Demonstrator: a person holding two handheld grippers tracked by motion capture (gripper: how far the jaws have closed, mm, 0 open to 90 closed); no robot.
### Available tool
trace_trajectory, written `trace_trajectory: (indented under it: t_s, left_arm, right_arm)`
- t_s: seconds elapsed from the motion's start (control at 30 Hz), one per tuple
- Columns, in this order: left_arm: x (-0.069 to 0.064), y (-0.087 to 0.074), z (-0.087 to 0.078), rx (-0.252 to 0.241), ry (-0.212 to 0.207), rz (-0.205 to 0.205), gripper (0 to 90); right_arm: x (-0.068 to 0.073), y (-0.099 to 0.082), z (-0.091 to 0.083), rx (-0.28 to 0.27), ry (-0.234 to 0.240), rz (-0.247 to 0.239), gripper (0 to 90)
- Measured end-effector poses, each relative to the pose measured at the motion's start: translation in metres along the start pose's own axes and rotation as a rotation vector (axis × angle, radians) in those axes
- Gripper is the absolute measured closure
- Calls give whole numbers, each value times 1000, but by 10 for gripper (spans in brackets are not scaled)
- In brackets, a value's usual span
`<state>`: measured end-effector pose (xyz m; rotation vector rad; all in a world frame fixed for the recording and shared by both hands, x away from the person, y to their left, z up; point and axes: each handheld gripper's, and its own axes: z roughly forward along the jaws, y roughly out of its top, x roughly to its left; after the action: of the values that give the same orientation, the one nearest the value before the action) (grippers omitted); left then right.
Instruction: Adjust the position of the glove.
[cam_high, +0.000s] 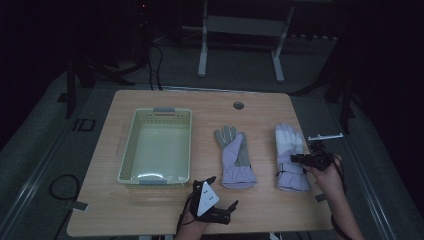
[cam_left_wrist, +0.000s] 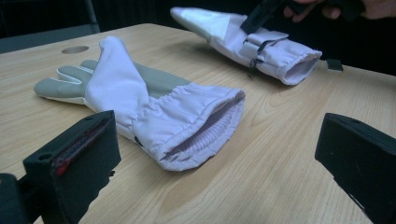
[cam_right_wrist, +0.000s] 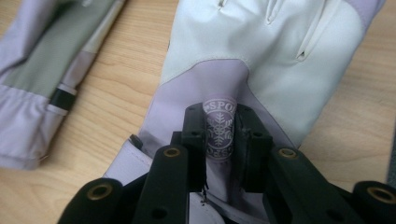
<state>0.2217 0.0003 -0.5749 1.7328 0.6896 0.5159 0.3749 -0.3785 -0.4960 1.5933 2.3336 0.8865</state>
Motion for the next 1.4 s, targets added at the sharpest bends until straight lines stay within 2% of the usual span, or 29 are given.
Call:
trace_trajectory:
  t_s: [0.17,0.43,0.5,0.6,0.63,0.67,0.93,1.2,1.4]
  left_arm:
    - [0,0,0,0,1,0,2]
    - [0,0,0,1,3,3,2]
    - [-1,0,0,2,4,3,2]
    - [-1,0,0,2,4,4,2]
    - [-1,0,0,2,4,5,2]
    - [-1,0,0,2,4,4,2]
    - [-1,0,0,-3,7,9,2]
    - [-1,0,-1,-6,7,12,2]
    - [-1,0,-1,-7,7,13,2]
  right_arm:
    - [5,10,-18,-19,-1,-24,783]
    - [23,34,-47,-72,17,-67,785]
    - [33,45,-57,-93,19,-85,785]
    - [41,52,-63,-103,25,-91,785]
    - [50,58,-67,-109,27,-102,784]
    - [50,58,-67,-109,27,-102,784]
    - [88,71,-66,-107,13,-136,785]
    - [126,88,-66,-138,56,-131,785]
    - [158,95,-53,-115,65,-162,784]
